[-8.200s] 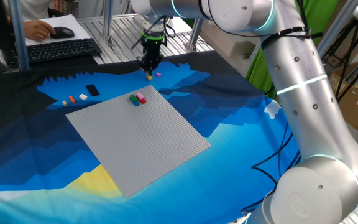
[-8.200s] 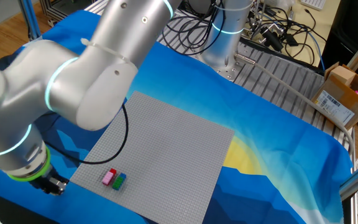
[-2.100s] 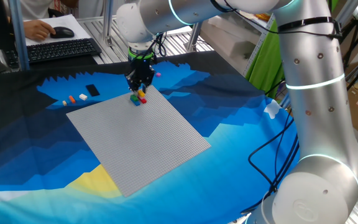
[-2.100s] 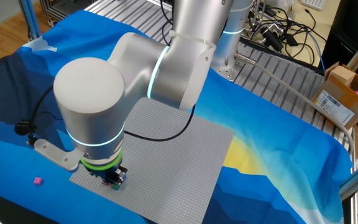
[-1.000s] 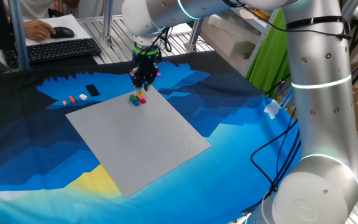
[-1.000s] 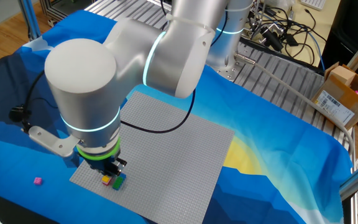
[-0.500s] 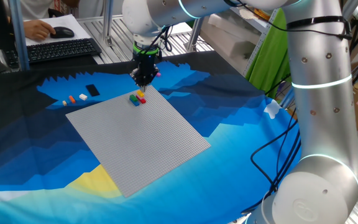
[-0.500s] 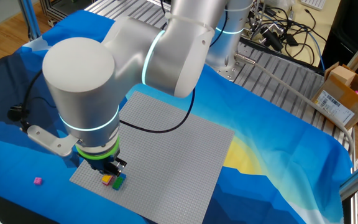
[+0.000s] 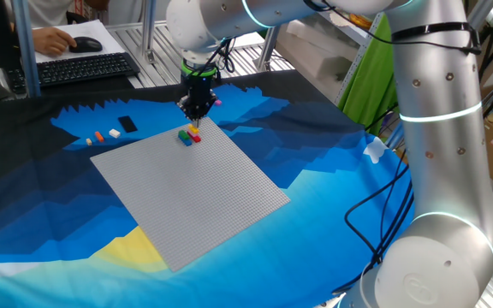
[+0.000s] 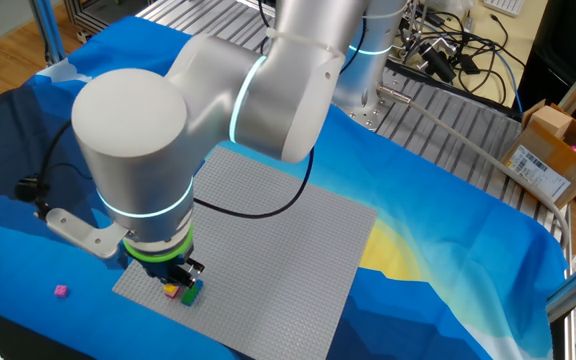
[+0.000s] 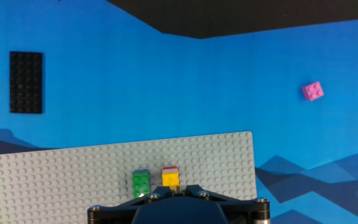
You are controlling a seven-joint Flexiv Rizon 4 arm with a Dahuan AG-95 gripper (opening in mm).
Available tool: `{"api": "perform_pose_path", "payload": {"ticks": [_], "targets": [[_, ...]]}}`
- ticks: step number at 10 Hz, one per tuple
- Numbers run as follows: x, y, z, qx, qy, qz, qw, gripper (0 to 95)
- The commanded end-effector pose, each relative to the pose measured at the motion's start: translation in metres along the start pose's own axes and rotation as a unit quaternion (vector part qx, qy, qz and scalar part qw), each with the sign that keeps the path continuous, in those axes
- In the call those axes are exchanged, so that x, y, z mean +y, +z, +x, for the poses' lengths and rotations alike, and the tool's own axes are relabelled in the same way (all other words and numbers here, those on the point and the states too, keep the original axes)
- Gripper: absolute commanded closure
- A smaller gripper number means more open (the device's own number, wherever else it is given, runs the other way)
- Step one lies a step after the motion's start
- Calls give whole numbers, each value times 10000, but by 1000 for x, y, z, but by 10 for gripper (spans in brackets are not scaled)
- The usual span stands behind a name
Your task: Stack small Lego blocks randomly, one at a time
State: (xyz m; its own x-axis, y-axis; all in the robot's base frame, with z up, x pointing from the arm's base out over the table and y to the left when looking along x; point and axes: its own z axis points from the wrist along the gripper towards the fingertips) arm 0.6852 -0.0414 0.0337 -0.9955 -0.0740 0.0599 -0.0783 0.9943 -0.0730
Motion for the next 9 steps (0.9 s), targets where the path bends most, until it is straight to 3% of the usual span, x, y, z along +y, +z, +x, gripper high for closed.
{"api": "perform_pose_path", "payload": {"ticks": [1,5,9], "targets": [[-1,-7,4,13,5,-44,10000,950],[5,-12,6,1,64,-41,10000,950],[9,-4,2,-8,81,-43,10000,950]]}}
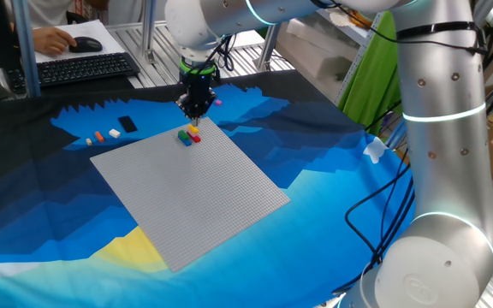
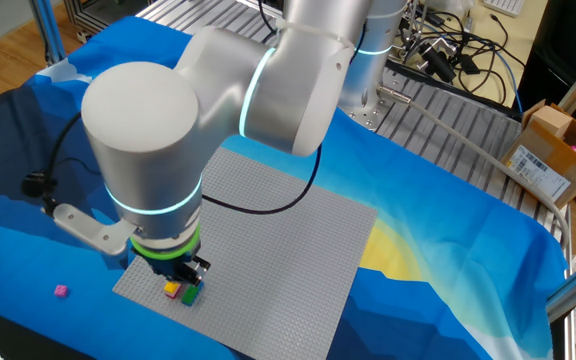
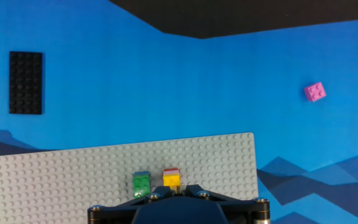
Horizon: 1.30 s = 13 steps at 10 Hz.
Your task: Stack small Lego blocks randomly, one at a time
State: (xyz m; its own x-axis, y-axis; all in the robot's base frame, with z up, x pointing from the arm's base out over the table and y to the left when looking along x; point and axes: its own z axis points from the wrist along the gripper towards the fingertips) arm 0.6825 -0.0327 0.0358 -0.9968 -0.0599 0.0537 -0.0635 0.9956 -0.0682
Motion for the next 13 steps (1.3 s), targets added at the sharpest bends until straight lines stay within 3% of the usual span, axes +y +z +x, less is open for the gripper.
{"api": "perform_pose_path", "payload": {"ticks": [1,4,9,13], "targets": [[1,2,-1,21,8,-30,10000,950],[2,5,-2,9,2,-21,10000,950],[-1,-7,2,24,-64,0,10000,950],[-6,3,0,36,-177,18,9998,950]]}}
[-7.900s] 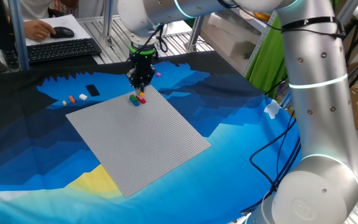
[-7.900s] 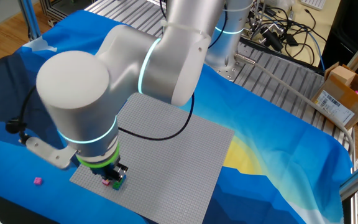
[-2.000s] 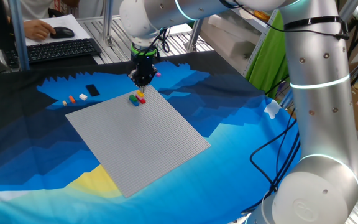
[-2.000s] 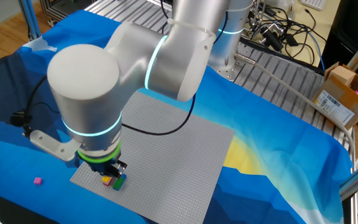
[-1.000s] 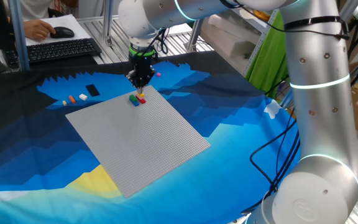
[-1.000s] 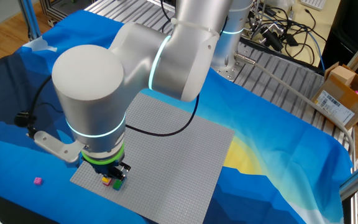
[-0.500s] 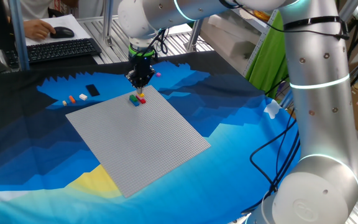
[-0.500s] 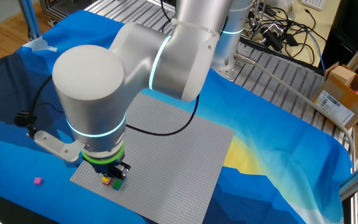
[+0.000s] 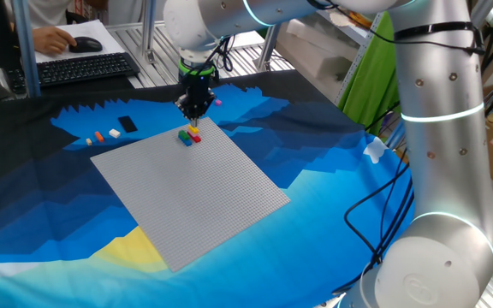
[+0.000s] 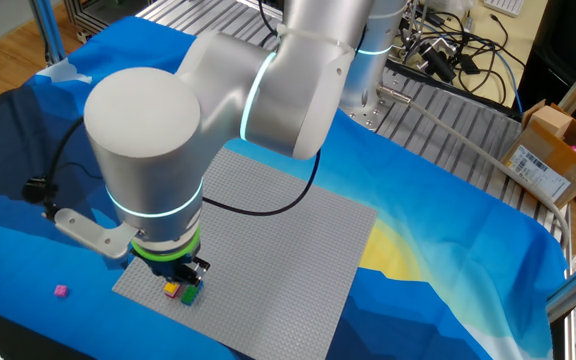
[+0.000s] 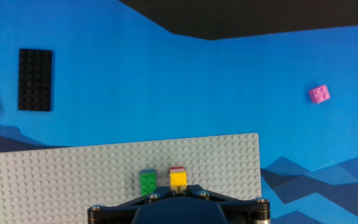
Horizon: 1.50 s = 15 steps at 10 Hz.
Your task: Stack small Lego blocks randomly, one at a time
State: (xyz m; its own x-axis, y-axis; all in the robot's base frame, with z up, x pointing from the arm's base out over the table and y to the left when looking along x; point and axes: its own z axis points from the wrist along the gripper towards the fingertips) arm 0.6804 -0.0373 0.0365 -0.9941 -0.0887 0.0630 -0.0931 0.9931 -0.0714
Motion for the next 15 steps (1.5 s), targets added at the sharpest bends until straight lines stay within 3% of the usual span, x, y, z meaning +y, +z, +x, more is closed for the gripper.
{"api": "perform_pose_path", "payload": {"ticks": [1,4,9,13,15], "targets": [[-4,8,-3,-15,-78,-8,10000,950],[-2,-1,0,-1,13,-19,10000,950],[0,-2,0,6,20,-180,9998,950],[-2,-9,3,153,54,-415,9990,950],[-1,-15,7,247,99,-417,9988,950]]}}
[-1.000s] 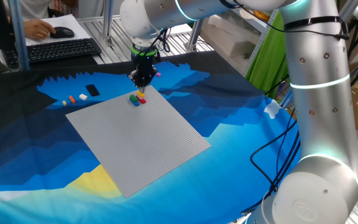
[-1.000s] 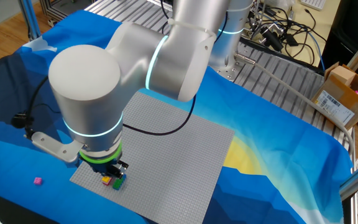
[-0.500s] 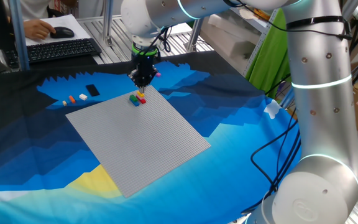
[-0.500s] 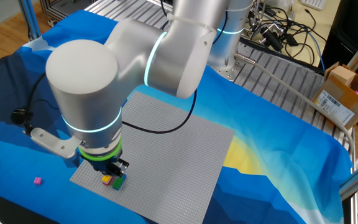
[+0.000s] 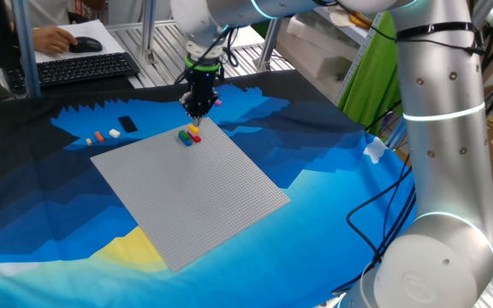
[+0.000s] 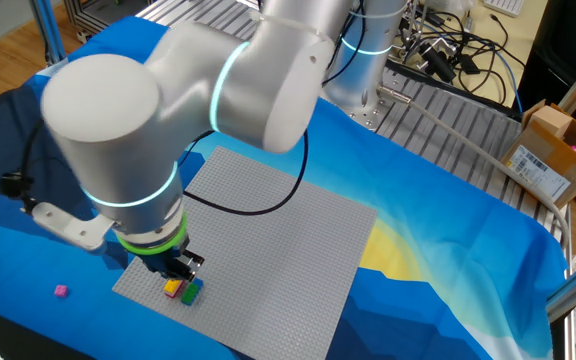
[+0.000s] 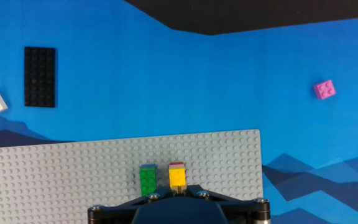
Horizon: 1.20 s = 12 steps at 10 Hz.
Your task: Stack small Lego blocks randomly, one at a time
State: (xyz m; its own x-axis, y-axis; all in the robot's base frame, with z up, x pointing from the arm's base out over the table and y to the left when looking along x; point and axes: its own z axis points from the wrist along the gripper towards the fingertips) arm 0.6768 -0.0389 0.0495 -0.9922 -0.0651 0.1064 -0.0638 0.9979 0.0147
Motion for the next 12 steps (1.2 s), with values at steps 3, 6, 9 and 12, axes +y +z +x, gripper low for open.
{"api": "perform_pose_path", "payload": {"ticks": [3,6,9,12], "targets": [[3,-2,5,130,76,25,9999,950],[4,-2,6,188,174,27,9997,950],[7,-1,9,176,355,28,9992,760],[14,-2,13,181,479,20,9987,950]]}}
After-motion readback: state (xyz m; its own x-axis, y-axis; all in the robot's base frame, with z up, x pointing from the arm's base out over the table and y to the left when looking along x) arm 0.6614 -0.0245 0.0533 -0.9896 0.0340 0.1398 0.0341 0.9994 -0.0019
